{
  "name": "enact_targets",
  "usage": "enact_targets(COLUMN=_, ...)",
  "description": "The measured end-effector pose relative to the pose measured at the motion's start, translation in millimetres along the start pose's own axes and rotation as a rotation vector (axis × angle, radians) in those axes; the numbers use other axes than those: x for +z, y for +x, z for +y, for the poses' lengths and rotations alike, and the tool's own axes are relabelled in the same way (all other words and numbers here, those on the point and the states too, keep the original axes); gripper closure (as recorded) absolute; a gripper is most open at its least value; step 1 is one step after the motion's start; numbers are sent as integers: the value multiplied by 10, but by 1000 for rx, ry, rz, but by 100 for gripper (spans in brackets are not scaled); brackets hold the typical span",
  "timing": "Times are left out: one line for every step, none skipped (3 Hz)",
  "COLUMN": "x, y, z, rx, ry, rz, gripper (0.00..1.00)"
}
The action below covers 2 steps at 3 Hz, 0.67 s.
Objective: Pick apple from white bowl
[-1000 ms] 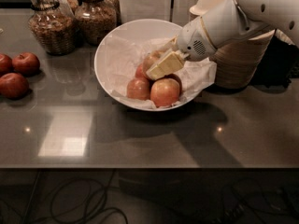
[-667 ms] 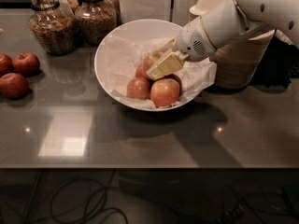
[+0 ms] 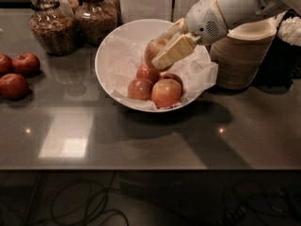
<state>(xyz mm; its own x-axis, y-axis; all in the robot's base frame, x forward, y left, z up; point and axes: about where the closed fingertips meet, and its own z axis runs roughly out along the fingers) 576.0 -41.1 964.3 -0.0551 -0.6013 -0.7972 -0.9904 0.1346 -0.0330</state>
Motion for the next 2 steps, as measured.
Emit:
enact_targets(x=-248, y=-224, z=-33, rx=-44, ry=4, rz=-62, gripper=100)
enact_targets(x=-248, y=-224, z=-33, rx=-44, ry=4, rz=-62, gripper=100)
